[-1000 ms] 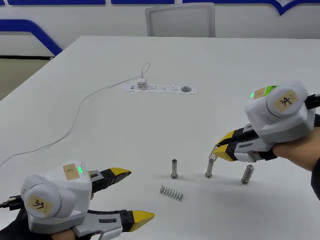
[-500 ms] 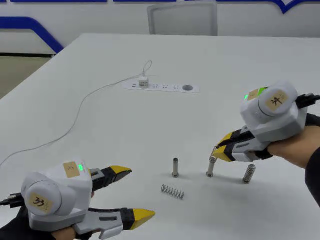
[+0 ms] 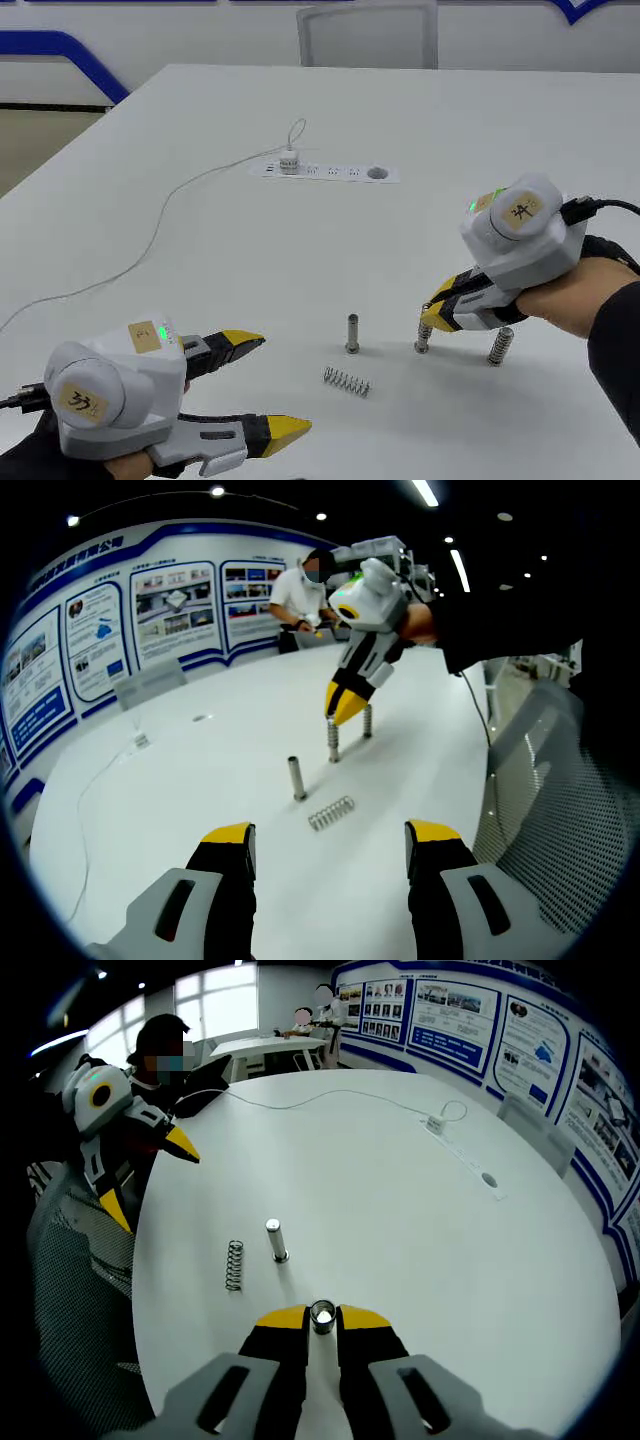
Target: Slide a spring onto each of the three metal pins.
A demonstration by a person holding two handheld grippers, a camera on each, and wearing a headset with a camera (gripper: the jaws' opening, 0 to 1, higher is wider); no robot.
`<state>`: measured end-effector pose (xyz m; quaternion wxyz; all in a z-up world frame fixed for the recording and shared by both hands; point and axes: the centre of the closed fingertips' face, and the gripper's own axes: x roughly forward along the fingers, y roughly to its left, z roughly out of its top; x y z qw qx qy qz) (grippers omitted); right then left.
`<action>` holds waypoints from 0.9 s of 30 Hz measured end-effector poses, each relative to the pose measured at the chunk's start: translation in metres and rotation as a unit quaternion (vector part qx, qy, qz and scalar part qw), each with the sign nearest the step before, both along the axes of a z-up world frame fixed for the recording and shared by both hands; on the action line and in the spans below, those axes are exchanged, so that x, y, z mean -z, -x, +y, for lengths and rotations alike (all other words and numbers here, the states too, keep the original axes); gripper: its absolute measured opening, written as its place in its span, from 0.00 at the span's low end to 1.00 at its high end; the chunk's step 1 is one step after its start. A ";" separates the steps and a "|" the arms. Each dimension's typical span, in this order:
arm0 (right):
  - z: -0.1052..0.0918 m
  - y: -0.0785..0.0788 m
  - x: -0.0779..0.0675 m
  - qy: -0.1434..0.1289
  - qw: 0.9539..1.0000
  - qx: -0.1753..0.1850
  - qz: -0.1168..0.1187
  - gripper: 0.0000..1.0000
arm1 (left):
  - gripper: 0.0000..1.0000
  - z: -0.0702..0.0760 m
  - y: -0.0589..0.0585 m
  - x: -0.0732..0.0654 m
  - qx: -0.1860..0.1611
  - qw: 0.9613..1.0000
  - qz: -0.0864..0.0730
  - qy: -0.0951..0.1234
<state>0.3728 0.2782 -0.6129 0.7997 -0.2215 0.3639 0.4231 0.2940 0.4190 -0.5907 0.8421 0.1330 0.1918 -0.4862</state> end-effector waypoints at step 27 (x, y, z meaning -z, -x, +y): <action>-0.010 0.007 0.035 0.026 0.999 0.014 0.027 0.12 | 0.62 0.001 -0.001 0.002 -0.001 1.000 0.001 0.000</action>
